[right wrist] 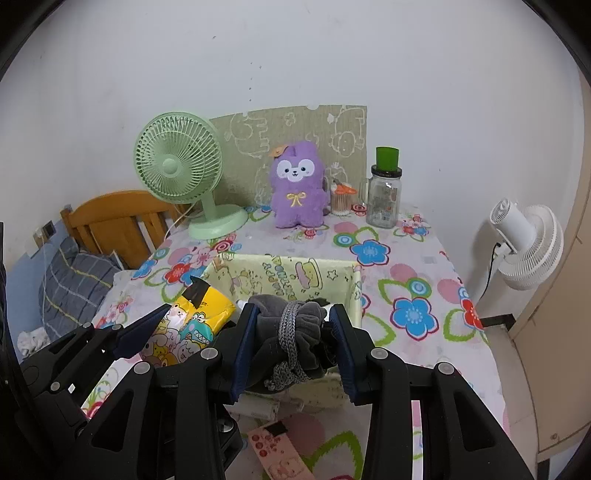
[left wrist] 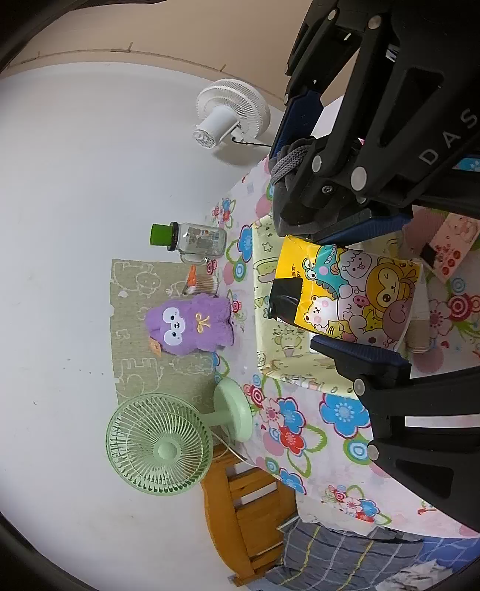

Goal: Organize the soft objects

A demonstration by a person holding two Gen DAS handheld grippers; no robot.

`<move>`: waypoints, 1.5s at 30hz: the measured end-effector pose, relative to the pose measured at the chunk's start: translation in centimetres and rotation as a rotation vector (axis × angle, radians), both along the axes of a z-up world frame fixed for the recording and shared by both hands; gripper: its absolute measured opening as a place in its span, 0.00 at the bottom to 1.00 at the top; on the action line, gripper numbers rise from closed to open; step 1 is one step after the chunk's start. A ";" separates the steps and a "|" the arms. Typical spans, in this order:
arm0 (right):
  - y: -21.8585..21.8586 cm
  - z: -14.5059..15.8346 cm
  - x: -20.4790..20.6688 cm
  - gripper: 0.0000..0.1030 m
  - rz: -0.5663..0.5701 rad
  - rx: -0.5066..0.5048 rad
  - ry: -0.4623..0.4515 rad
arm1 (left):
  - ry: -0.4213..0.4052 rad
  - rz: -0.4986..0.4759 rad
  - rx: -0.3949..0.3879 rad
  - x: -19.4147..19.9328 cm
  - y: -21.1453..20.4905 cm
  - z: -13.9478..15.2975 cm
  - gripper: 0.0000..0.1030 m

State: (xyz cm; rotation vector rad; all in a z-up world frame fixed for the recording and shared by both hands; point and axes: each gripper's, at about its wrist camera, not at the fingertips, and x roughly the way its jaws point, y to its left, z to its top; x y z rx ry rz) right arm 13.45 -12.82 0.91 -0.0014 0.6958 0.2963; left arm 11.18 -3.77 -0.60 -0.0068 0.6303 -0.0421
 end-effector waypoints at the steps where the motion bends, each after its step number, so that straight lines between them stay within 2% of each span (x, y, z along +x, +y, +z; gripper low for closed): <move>1: 0.1 0.1 0.3 0.42 0.000 0.000 -0.001 | -0.001 -0.001 -0.001 0.2 0.0 0.0 0.49; 23: 0.6 -0.8 5.2 0.42 -0.019 -0.008 0.012 | 0.028 -0.011 -0.022 5.1 0.5 -1.0 0.49; 39: 1.2 -3.5 8.8 0.42 -0.010 -0.009 0.054 | 0.073 0.002 -0.028 8.3 1.1 -3.4 0.50; 43: 1.2 -4.2 9.3 0.42 -0.006 0.000 0.066 | 0.082 0.014 -0.028 8.6 1.4 -3.9 0.53; 45: 1.2 -4.6 9.5 0.42 -0.003 0.006 0.072 | 0.089 0.019 -0.031 8.8 1.6 -4.2 0.61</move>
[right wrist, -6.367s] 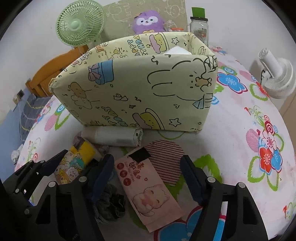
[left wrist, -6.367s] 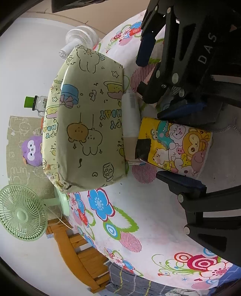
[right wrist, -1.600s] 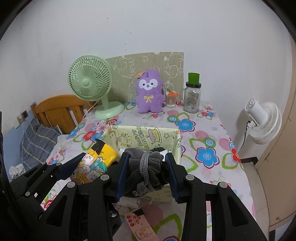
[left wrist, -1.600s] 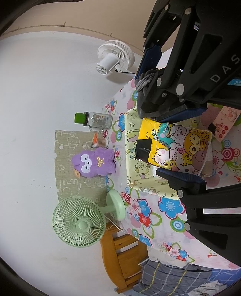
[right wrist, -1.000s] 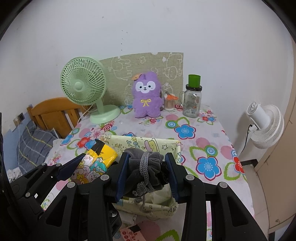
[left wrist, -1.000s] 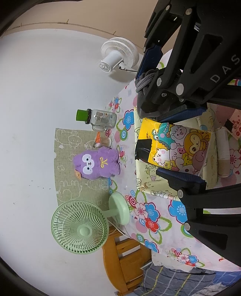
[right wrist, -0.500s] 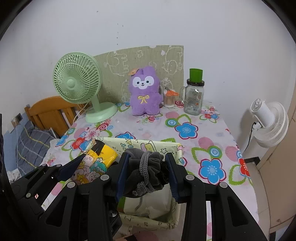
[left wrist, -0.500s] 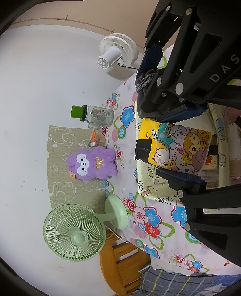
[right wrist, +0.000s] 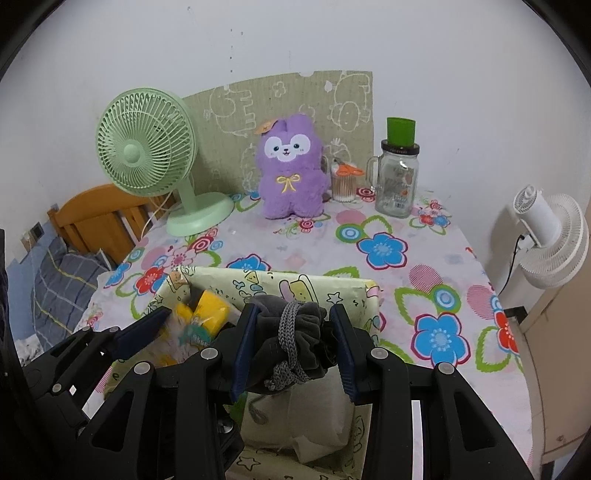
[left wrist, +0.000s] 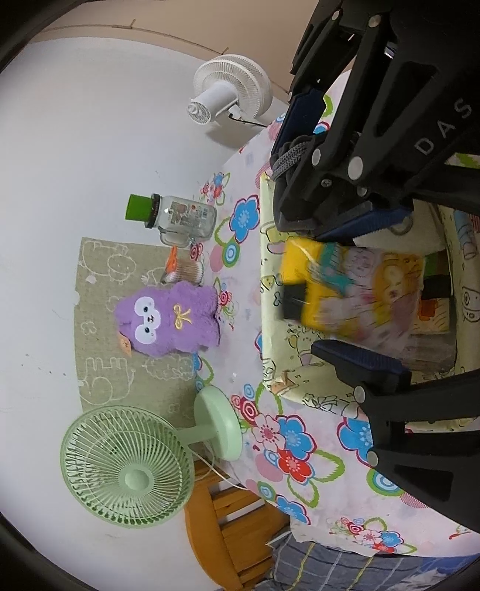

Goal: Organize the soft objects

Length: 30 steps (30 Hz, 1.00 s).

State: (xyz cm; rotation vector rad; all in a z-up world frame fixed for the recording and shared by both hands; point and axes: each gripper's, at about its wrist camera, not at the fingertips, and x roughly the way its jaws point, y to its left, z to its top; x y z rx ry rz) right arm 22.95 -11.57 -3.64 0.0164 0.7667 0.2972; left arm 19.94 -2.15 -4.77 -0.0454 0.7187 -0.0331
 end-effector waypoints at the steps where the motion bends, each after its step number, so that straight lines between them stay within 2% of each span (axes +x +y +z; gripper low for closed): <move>1: 0.0 -0.1 0.1 0.42 0.001 0.000 0.003 | 0.004 0.004 -0.001 0.0 0.1 -0.1 0.64; 3: 0.1 -0.4 0.3 0.41 0.000 -0.005 0.008 | 0.012 0.012 -0.005 0.0 0.5 -0.4 0.74; 9: 0.1 -0.8 0.7 0.41 0.001 -0.008 0.009 | 0.026 -0.006 0.012 -0.7 0.7 -0.8 0.82; 12: 0.7 -0.9 0.9 0.41 0.013 -0.016 0.005 | 0.036 0.005 0.046 -0.7 0.6 -1.2 0.82; 20: 1.8 -1.5 1.2 0.44 0.031 -0.033 0.013 | 0.058 0.019 0.048 -0.4 1.2 -1.7 0.83; 23: 1.9 -1.6 1.3 0.57 0.031 -0.041 0.015 | 0.059 0.006 0.053 -0.4 0.9 -1.8 0.86; 25: 1.9 -1.7 1.4 0.71 0.033 -0.038 0.019 | 0.060 0.001 0.054 -0.5 0.8 -1.8 0.86; 30: 1.8 -1.4 1.0 0.76 0.009 -0.058 -0.007 | 0.045 0.020 0.038 -0.9 1.0 -1.4 0.88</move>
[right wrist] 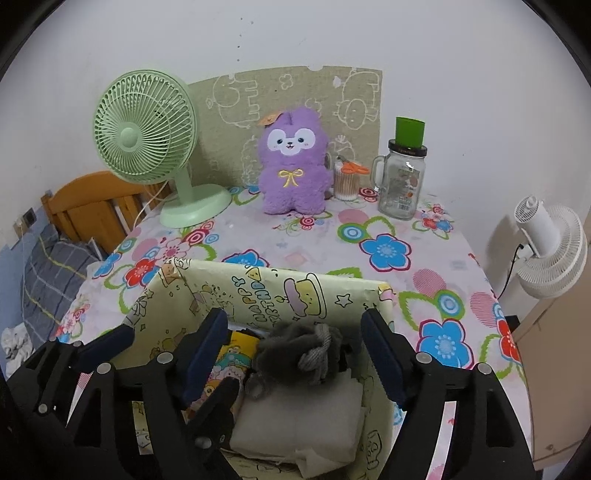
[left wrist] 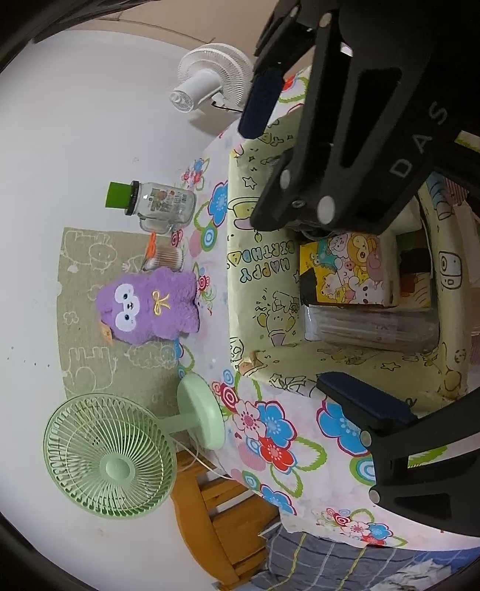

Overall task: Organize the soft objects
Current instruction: 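Open both tools to drop the snack bag and grey glove into the box, then withdraw both tools from the box toward the items beside it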

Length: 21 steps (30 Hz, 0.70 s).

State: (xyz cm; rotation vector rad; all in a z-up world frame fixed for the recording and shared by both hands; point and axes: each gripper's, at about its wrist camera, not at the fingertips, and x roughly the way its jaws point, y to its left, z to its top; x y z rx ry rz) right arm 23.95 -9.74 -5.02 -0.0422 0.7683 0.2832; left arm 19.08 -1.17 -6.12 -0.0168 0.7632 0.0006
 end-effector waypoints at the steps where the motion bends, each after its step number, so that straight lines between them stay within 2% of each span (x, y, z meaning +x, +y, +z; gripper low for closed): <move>1: -0.1 0.1 -0.1 0.76 -0.002 0.000 -0.001 | -0.004 0.001 0.000 -0.1 0.0 0.1 0.88; 8: -0.8 0.3 -1.1 0.78 -0.018 0.007 0.004 | -0.007 0.009 -0.029 -1.1 -0.2 0.8 0.93; 16: -1.9 1.1 -2.9 0.90 -0.042 0.005 -0.009 | -0.034 0.005 -0.018 -2.5 -0.9 1.7 0.99; 21: -2.2 1.6 -4.1 0.92 -0.056 -0.016 -0.026 | -0.039 0.011 -0.025 -3.4 -1.2 2.0 1.00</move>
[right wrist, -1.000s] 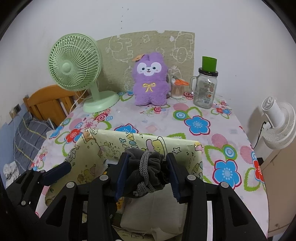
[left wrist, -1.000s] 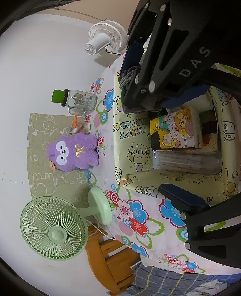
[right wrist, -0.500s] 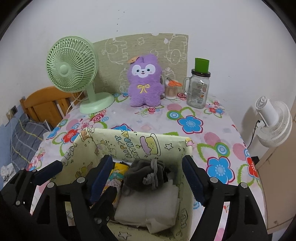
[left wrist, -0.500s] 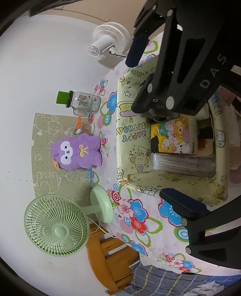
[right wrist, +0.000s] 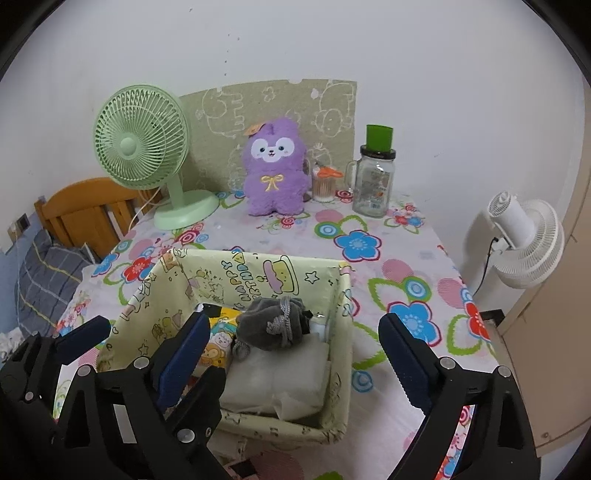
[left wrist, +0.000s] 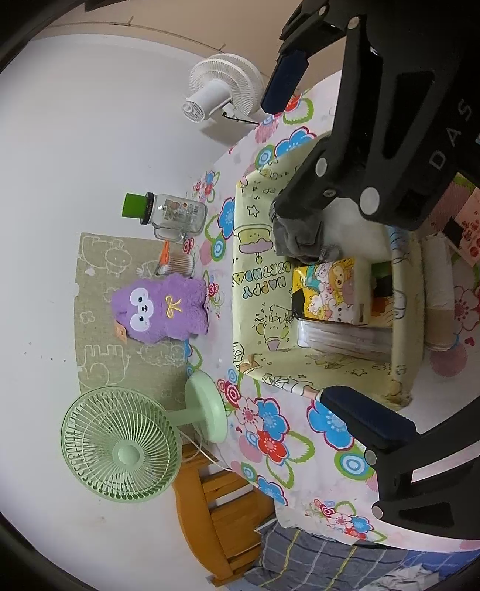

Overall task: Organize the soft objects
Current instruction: 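Withdraw both tools from the box toward the items beside it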

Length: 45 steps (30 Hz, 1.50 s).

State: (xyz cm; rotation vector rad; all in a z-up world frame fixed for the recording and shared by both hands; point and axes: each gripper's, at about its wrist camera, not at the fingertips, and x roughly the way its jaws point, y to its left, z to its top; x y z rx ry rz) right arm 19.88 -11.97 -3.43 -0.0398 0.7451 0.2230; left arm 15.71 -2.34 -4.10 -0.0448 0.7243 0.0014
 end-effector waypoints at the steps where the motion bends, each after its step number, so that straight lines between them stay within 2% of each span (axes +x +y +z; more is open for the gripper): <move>1: -0.1 0.1 -0.3 0.92 -0.004 0.000 -0.003 | -0.006 0.000 0.001 -0.3 -0.1 0.2 1.00; 23: -1.8 3.3 -5.0 0.97 -0.011 0.038 -0.097 | -0.112 -0.018 0.017 -5.0 -1.5 3.0 1.00; 45: -3.6 4.2 -9.9 0.97 -0.007 0.058 -0.138 | -0.155 -0.055 0.018 -9.3 -3.2 3.2 1.00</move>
